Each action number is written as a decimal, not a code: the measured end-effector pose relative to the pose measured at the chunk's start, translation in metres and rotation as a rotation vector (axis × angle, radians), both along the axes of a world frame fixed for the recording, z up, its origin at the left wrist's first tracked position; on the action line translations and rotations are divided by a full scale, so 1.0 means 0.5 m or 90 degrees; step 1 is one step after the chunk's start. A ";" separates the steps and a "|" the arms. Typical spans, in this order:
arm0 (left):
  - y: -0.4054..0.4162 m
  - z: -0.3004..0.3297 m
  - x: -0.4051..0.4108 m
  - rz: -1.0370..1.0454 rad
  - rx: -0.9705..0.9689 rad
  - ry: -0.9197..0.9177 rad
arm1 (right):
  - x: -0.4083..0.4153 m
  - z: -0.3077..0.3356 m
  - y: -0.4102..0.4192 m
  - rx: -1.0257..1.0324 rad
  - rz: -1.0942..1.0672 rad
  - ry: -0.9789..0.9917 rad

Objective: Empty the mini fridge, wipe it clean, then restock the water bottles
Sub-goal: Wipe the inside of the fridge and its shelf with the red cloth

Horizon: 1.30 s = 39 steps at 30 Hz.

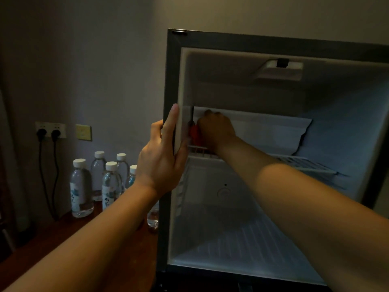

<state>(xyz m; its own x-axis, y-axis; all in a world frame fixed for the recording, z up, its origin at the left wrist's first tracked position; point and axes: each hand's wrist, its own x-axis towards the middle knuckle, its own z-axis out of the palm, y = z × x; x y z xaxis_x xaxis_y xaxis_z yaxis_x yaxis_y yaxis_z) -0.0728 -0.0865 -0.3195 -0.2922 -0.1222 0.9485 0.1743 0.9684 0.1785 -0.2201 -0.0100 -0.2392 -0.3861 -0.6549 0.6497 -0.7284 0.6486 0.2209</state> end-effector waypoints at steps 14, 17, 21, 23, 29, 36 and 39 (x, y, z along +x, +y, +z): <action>0.005 -0.002 0.004 -0.009 0.025 -0.016 | -0.072 0.004 0.155 -0.008 -0.094 0.021; 0.009 -0.003 0.006 -0.009 0.036 -0.027 | -0.106 0.000 0.210 -0.035 -0.166 -0.003; 0.016 -0.001 0.009 -0.005 0.046 -0.025 | -0.135 -0.007 0.262 -0.085 -0.236 -0.065; 0.017 -0.002 0.009 -0.003 0.040 -0.020 | -0.138 -0.009 0.274 -0.098 -0.244 -0.083; 0.013 -0.003 0.006 0.005 0.033 -0.021 | -0.116 -0.010 0.283 -0.179 -0.164 -0.122; 0.015 -0.007 0.008 0.017 0.042 -0.023 | -0.015 -0.018 0.245 -0.503 0.137 -0.201; 0.025 -0.009 0.018 0.009 0.053 -0.039 | 0.047 -0.030 0.227 -0.588 0.270 -0.232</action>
